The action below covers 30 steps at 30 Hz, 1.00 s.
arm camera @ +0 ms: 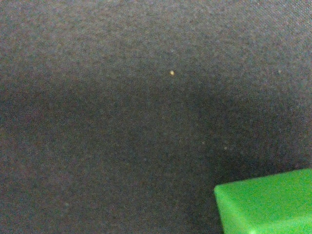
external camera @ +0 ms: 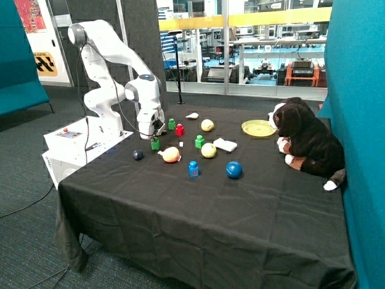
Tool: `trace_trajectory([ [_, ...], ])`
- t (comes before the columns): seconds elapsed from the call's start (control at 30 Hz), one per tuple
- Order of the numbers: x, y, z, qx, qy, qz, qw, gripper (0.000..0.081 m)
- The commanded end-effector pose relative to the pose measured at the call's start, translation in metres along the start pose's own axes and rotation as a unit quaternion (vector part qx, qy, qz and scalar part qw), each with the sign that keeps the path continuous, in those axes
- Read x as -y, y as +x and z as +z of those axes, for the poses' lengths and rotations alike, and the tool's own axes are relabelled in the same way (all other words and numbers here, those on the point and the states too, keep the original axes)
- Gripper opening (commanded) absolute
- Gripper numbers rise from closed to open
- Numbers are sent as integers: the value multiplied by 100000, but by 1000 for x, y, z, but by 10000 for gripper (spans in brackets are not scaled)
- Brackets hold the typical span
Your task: Stack green blocks
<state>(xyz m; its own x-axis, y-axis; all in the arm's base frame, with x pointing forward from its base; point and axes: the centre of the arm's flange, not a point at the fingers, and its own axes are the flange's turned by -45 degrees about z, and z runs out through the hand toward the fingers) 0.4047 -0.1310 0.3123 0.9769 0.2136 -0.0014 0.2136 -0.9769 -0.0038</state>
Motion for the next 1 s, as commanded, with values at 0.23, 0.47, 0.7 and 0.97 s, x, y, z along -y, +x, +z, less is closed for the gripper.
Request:
trace_trajectory([
  [0.23, -1, -6, 0, -69, -189, 427, 99999, 361],
  [0.47, -5, -5, 2, -70, -189, 837, 99996, 351],
  [0.7, -9, 2, 3, -71, -189, 1280, 99992, 342],
  [0.97, -9, 5, 2, -71, -189, 1131, 99993, 35],
])
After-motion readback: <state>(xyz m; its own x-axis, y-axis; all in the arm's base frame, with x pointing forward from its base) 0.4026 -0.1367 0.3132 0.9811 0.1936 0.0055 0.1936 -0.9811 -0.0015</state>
